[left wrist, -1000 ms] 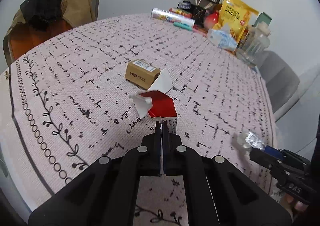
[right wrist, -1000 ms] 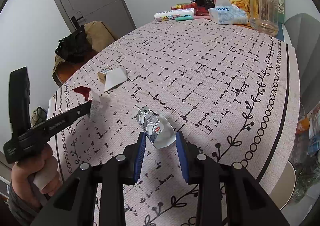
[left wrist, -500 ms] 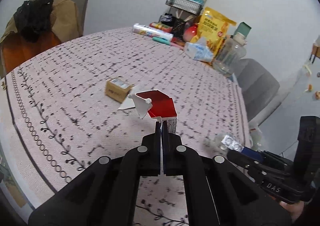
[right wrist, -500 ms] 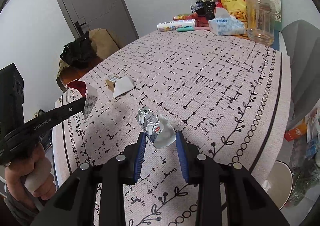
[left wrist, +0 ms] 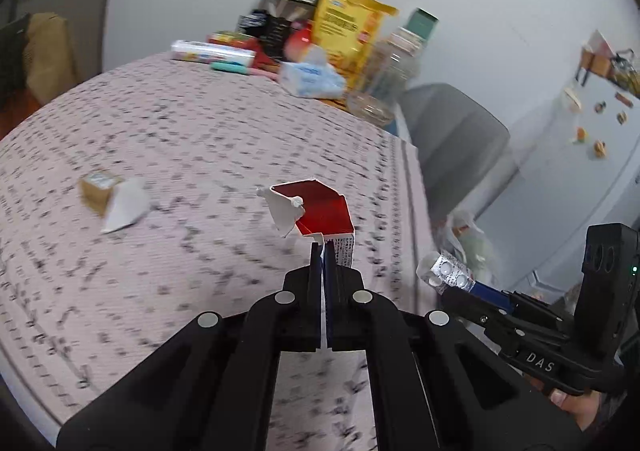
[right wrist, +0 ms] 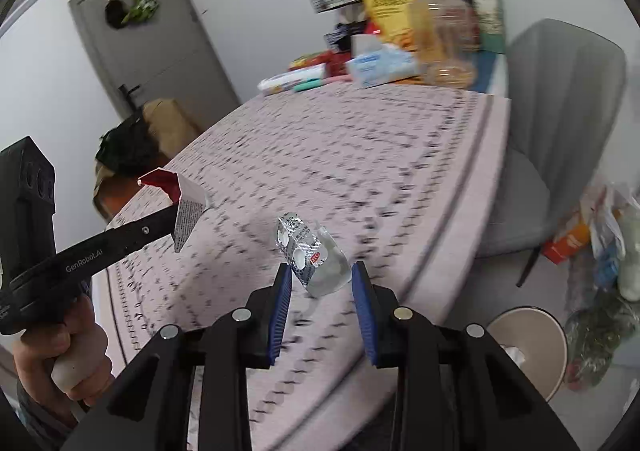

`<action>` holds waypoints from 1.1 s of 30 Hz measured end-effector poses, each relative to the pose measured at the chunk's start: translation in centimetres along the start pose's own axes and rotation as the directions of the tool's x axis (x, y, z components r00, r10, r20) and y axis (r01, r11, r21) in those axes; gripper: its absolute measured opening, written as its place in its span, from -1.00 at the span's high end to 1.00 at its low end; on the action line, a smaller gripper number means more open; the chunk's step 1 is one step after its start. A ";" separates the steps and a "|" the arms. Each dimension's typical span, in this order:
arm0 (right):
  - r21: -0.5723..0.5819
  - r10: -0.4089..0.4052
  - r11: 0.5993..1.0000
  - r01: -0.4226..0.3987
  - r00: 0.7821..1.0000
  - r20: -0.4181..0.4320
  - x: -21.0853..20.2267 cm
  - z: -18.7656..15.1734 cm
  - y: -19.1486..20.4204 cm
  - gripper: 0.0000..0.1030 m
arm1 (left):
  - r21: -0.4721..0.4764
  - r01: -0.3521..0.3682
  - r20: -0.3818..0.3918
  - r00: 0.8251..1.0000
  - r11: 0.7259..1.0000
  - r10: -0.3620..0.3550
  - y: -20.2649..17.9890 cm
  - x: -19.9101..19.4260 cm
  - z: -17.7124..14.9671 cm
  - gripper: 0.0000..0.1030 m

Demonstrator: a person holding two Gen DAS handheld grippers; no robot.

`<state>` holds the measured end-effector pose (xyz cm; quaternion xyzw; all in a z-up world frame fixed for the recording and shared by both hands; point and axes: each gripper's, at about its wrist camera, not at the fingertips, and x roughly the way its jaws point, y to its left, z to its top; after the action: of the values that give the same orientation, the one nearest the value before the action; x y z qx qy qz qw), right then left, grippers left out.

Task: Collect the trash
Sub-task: 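Carry both items to the bin and open the right then left tool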

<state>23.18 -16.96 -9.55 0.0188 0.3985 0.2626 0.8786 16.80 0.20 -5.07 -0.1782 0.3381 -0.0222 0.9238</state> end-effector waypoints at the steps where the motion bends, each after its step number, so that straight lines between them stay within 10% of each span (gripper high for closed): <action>1: 0.011 -0.007 1.000 0.007 1.000 0.006 -0.3 -0.1 -0.7 0.40 | 0.013 0.009 -0.008 1.000 1.000 -0.009 -0.9 0.6 0.1 0.96; 23: 0.358 -0.212 0.913 0.194 0.977 0.011 -4.2 -5.9 -22.2 0.37 | 0.242 0.203 -0.283 0.950 0.949 -0.131 -19.6 13.5 -3.3 0.96; 25: 0.375 -0.222 0.904 0.205 0.975 0.001 -3.9 -6.6 -23.7 0.31 | 0.251 0.214 -0.316 0.940 0.944 -0.129 -20.8 14.9 -4.1 0.96; 27: 0.406 -0.232 0.888 0.214 0.973 -0.004 -3.7 -7.4 -25.2 -0.19 | 0.252 0.222 -0.346 0.930 0.942 -0.127 -21.4 15.9 -4.6 0.96; 33: 0.471 -0.242 0.856 0.214 0.970 -0.001 -4.4 -9.4 -27.9 -0.25 | 0.286 0.237 -0.425 0.900 0.928 -0.099 -23.8 18.8 -7.0 0.96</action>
<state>26.58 -44.76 -19.66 0.1903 0.4236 0.0523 0.8841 28.75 -27.33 -13.38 -0.0412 0.4957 -0.1957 0.8452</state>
